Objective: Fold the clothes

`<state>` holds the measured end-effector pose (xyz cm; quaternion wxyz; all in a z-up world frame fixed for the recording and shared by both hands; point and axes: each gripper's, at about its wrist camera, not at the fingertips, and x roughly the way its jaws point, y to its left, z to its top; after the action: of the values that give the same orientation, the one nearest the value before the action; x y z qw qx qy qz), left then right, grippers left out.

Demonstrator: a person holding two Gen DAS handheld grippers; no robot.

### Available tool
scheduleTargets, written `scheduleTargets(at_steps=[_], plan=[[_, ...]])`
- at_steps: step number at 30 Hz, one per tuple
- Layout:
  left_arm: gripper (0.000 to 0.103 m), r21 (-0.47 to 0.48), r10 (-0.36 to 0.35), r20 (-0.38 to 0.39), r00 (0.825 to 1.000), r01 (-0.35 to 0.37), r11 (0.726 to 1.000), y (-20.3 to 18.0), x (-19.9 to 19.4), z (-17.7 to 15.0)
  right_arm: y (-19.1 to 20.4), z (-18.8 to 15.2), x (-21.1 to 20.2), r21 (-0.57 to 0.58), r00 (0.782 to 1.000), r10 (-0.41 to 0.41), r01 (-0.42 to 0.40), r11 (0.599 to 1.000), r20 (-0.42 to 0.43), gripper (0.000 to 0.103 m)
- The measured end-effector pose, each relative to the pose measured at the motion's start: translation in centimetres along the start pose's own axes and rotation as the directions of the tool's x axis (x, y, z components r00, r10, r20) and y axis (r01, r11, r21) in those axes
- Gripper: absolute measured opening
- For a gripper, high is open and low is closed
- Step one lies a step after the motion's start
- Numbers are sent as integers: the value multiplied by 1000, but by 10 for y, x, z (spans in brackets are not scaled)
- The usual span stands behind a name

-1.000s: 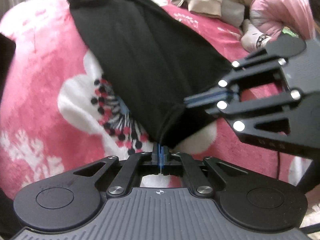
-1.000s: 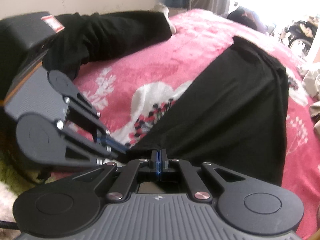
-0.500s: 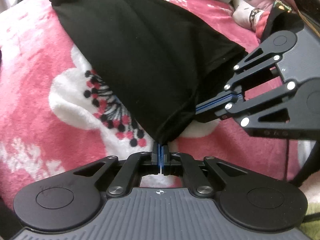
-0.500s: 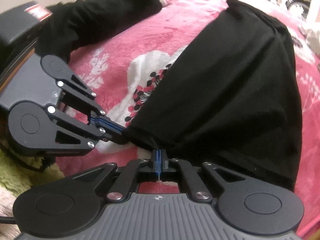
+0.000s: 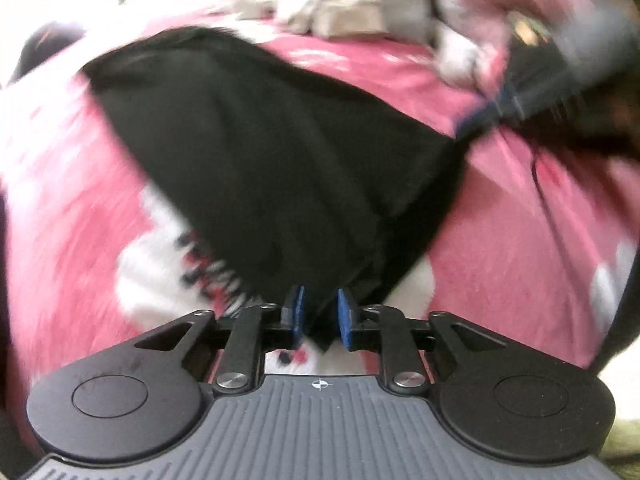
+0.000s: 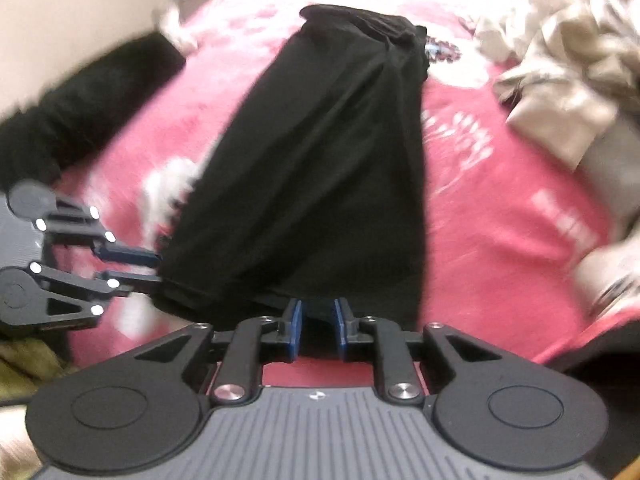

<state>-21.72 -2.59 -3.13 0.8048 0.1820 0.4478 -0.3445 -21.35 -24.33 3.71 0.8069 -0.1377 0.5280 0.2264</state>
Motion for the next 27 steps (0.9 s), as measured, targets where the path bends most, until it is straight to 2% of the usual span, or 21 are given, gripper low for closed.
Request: scheduleTargets(at_steps=[1, 3, 5, 8, 12, 16, 18, 19, 20, 22, 27], plan=[[27, 49, -4, -19, 1000, 5, 999, -7, 6, 0, 3, 4, 2, -88, 1000, -12, 9, 996, -25, 20], [29, 112, 19, -40, 999, -15, 994, -16, 16, -1, 15, 9, 10, -289, 998, -21, 2, 957, -63, 20], [29, 146, 34, -41, 999, -28, 989, -20, 20, -3, 28, 10, 20, -481, 996, -17, -26, 877, -86, 20], [28, 119, 21, -40, 999, -16, 993, -15, 20, -5, 36, 10, 41, -625, 992, 1, -79, 777, -124, 20], [28, 106, 19, -48, 999, -14, 994, -15, 21, -6, 39, 7, 61, -701, 988, -1, -111, 705, -157, 20], [28, 110, 21, -49, 999, -16, 994, -15, 20, -8, 34, 3, 69, -738, 986, -8, -120, 664, -168, 20], [27, 105, 19, -47, 999, -14, 994, -14, 19, -9, 32, 1, 69, -744, 986, -5, -123, 657, -167, 18], [25, 98, 18, -45, 999, -13, 995, -13, 19, -9, 31, 1, 68, -738, 986, 1, -124, 663, -166, 8], [22, 91, 17, -43, 999, -13, 996, -11, 18, -8, 29, 2, 66, -733, 987, 7, -125, 669, -163, 5], [15, 73, 13, -37, 999, -10, 997, -6, 17, -7, 28, 3, 59, -733, 987, 20, -133, 667, -161, 3], [8, 44, 1, -27, 1000, 0, 999, -1, 11, -5, 23, -3, 42, -766, 982, 39, -169, 620, -185, 2]])
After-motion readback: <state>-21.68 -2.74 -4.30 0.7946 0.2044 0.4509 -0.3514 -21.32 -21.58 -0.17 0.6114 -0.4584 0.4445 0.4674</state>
